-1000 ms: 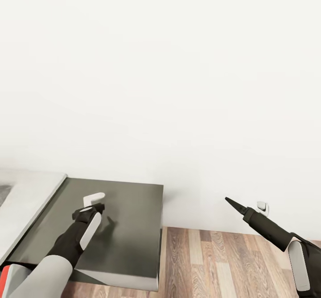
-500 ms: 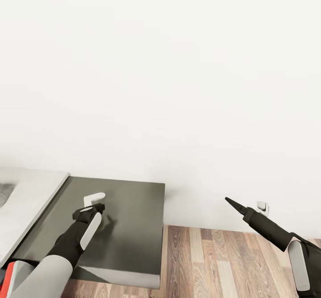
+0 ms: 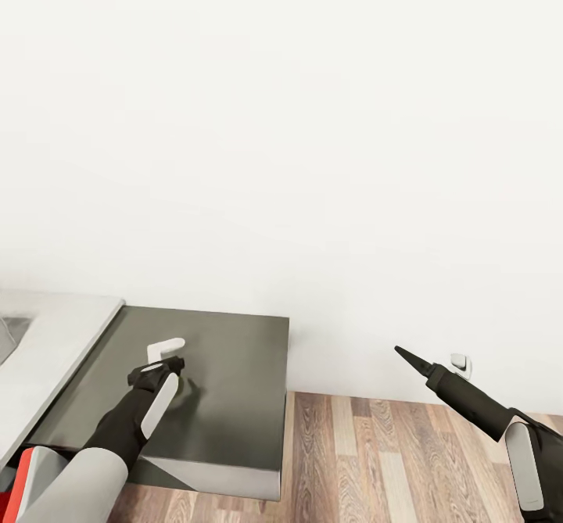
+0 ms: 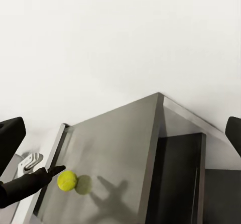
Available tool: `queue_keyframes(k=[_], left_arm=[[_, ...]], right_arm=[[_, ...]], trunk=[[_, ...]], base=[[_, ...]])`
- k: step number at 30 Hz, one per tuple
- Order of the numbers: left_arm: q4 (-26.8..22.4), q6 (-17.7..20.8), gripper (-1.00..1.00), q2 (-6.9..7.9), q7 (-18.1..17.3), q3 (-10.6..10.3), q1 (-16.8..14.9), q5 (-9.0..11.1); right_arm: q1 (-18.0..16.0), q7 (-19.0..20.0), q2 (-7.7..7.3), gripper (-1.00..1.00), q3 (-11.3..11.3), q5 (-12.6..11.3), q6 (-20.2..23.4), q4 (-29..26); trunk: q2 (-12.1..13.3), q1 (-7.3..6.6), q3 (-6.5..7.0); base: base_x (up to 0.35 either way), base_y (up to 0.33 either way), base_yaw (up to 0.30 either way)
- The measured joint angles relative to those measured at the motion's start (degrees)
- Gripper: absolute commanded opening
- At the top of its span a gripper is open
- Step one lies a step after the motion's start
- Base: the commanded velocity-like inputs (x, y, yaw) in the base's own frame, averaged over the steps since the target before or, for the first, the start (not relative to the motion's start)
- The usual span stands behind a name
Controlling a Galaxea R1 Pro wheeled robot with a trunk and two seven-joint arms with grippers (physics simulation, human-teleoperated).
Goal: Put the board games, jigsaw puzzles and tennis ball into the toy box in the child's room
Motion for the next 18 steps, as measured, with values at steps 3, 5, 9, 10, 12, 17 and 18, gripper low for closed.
queue_keyframes(k=[3,5,9,10,12,17,18], left_arm=[[0.0,0.0,1.0,0.0,0.0,0.0,0.0,0.0],[0.0,0.0,1.0,-0.03,0.0,0.0,0.0,0.0],[0.0,0.0,1.0,-0.1,0.0,-0.05,0.0,0.0],[0.0,0.0,1.0,-0.12,0.0,-0.06,0.0,0.0],[0.0,0.0,1.0,-0.11,0.0,-0.06,0.0,0.0],[0.0,0.0,1.0,-0.15,0.0,-0.08,0.0,0.0],[0.0,0.0,1.0,-0.14,0.0,-0.08,0.0,0.0]], right_arm=[[0.0,0.02,0.0,1.0,0.0,0.0,-0.01,0.0],[0.0,0.02,0.0,1.0,0.0,0.0,0.01,-0.01],[0.0,0.02,0.0,1.0,0.0,0.0,0.0,-0.01],[0.0,0.03,0.0,1.0,0.0,0.0,-0.01,-0.01],[0.0,0.06,0.0,1.0,0.0,-0.01,-0.01,0.0],[-0.01,0.05,0.0,1.0,0.0,0.0,-0.02,0.0],[0.0,0.06,0.0,1.0,0.0,0.0,-0.02,0.0]], trunk=[[0.0,0.01,0.0],[0.0,0.01,0.0],[0.0,0.01,0.0],[0.0,0.01,0.0],[0.0,0.0,0.0],[0.0,0.0,0.0],[0.0,0.0,0.0]], base=[[-0.056,-0.014,0.0],[-0.133,-0.085,0.0],[-0.106,-0.08,0.0],[-0.053,-0.04,0.0],[-0.038,-0.029,0.0],[-0.017,-0.013,0.0],[-0.007,-0.005,0.0]])
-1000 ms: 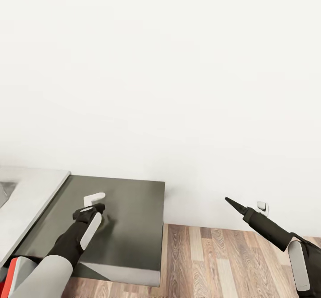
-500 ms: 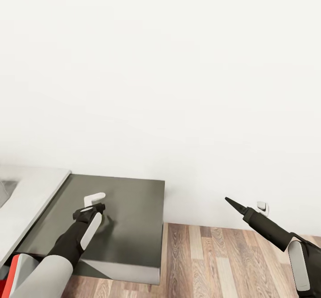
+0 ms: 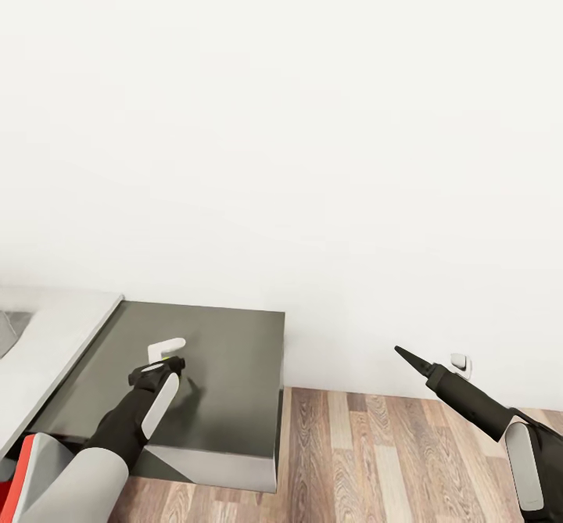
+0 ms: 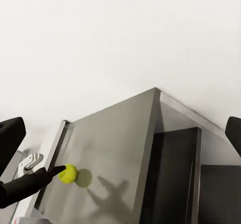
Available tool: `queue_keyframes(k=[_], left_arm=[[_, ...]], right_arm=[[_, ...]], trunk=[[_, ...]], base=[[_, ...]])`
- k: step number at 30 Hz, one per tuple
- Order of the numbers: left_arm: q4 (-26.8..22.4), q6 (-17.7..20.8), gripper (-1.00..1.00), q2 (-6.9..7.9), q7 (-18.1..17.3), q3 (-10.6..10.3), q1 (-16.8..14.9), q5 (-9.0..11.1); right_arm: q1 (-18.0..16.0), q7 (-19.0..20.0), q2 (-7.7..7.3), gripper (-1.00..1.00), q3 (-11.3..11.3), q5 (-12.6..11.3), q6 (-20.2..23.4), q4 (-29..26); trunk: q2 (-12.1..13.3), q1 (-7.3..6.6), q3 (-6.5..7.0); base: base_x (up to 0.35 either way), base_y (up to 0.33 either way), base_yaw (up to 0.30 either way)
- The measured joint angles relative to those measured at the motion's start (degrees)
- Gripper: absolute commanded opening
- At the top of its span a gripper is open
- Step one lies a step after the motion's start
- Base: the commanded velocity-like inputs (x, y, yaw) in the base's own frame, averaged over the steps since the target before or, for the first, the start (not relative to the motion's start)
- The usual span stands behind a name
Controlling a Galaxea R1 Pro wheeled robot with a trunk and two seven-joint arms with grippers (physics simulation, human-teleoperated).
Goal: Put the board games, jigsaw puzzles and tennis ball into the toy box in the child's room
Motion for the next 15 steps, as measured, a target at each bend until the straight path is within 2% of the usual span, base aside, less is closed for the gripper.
queue_keyframes(k=[3,10,15], left_arm=[[0.0,0.0,1.0,0.03,0.0,0.0,0.0,0.0],[0.01,-0.01,1.0,0.03,-0.01,-0.02,0.0,0.0],[0.0,0.0,1.0,0.05,0.0,0.0,0.0,0.0]], right_arm=[[-0.01,0.0,0.0,1.0,0.0,0.0,-0.02,0.0],[0.0,0.01,0.0,1.0,0.03,0.02,-0.02,-0.05],[0.0,0.01,0.0,1.0,0.07,0.0,-0.01,-0.13]], trunk=[[0.0,0.0,0.0],[0.0,0.0,0.0],[0.0,0.0,0.0]], base=[[-0.003,-0.009,0.0],[-0.001,-0.167,0.0],[0.0,-0.059,0.0]])
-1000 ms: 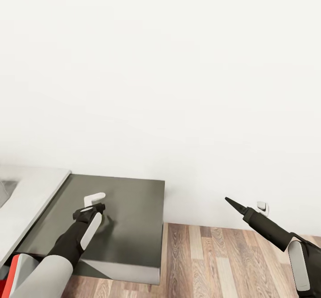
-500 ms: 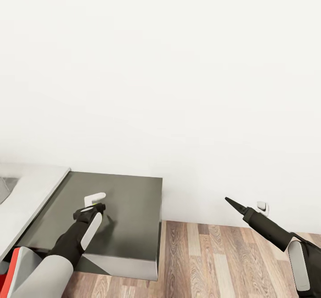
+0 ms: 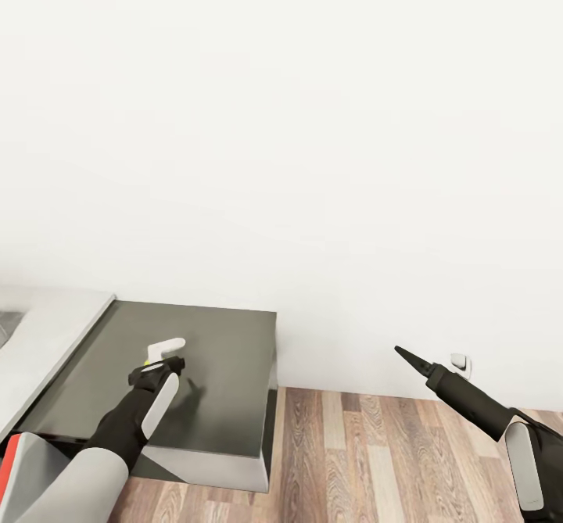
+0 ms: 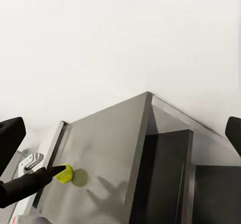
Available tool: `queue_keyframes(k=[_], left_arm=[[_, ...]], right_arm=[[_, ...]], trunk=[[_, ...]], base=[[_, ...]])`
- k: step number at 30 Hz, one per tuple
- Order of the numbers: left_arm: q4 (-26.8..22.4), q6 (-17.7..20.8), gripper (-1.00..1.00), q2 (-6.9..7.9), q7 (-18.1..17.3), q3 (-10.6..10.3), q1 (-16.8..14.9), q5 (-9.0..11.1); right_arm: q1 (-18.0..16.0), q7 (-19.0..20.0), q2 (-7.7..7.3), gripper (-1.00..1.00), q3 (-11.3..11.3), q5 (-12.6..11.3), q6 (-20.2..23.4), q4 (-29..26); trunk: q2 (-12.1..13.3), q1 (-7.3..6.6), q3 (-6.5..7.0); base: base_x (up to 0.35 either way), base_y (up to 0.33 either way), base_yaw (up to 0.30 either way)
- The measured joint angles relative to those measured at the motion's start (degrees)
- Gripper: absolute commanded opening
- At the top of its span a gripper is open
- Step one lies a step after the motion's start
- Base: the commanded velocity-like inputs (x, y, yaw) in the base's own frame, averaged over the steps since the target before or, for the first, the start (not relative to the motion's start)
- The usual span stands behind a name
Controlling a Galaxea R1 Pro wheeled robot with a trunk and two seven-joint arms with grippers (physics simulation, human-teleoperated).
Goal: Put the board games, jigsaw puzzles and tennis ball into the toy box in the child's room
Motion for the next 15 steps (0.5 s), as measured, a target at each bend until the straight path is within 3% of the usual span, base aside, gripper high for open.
queue_keyframes(k=[15], left_arm=[[0.0,0.0,1.0,0.1,0.0,0.08,0.0,0.0]], right_arm=[[0.0,-0.07,-0.01,1.0,1.79,0.0,0.08,-0.13]], trunk=[[0.0,0.0,-0.49]], base=[[0.0,-0.005,0.0]])
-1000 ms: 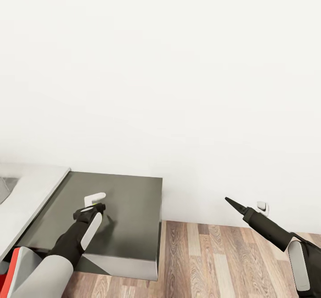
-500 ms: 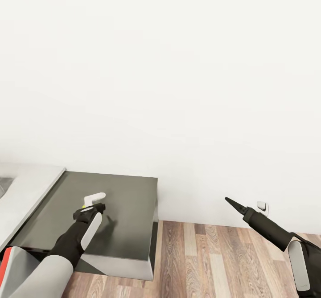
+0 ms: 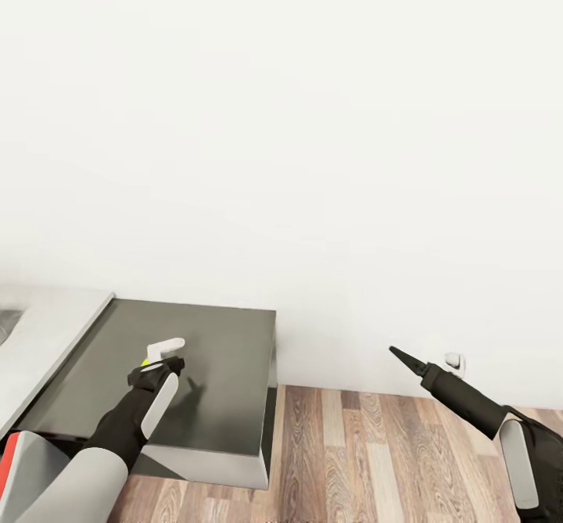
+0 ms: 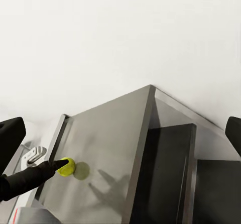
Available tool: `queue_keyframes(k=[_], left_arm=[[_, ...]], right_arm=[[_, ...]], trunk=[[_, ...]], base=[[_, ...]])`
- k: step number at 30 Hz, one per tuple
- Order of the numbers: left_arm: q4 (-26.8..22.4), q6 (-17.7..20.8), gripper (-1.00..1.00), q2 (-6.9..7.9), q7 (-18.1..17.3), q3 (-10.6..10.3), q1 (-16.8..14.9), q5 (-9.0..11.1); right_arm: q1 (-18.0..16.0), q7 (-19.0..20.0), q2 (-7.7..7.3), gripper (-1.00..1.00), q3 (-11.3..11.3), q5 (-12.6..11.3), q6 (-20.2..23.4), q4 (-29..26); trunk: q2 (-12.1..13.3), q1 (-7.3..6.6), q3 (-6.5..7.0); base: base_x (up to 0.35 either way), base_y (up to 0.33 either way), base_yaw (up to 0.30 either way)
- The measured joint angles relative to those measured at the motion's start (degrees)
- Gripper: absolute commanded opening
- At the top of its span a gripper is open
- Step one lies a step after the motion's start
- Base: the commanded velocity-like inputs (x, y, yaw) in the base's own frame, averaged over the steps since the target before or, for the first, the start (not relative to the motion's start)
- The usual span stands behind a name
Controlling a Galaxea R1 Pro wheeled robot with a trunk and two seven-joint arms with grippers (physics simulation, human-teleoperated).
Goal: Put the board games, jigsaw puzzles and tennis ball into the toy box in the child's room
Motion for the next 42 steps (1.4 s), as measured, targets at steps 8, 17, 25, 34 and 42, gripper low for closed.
queue_keyframes(k=[8,17,25,34,42], left_arm=[[0.0,0.0,1.0,0.01,0.0,0.01,0.0,0.0],[0.0,0.0,1.0,-0.01,0.0,0.0,0.0,0.0],[0.0,0.0,1.0,-0.01,0.0,0.0,0.0,0.0],[0.0,0.0,1.0,-0.08,0.0,0.0,0.0,0.0],[0.0,0.0,1.0,-0.02,0.0,0.0,0.0,0.0]], right_arm=[[0.0,-0.02,0.01,1.0,0.31,0.0,-0.01,0.03],[-0.01,-0.02,0.01,1.0,0.33,0.0,-0.01,0.07],[0.0,-0.02,0.01,1.0,0.36,0.0,-0.06,0.01],[0.0,-0.02,0.01,1.0,0.36,0.0,-0.09,0.05],[-0.01,-0.02,0.01,1.0,0.42,0.03,-0.09,0.08]], trunk=[[0.0,-0.01,-0.6],[0.0,0.0,-1.29],[-0.01,-0.01,-1.85],[-0.01,-0.01,-1.95],[-0.01,0.0,-1.96]], base=[[0.024,0.008,0.0],[0.032,0.015,0.0],[0.036,0.004,0.0],[0.083,0.009,0.0],[0.008,0.001,0.0]])
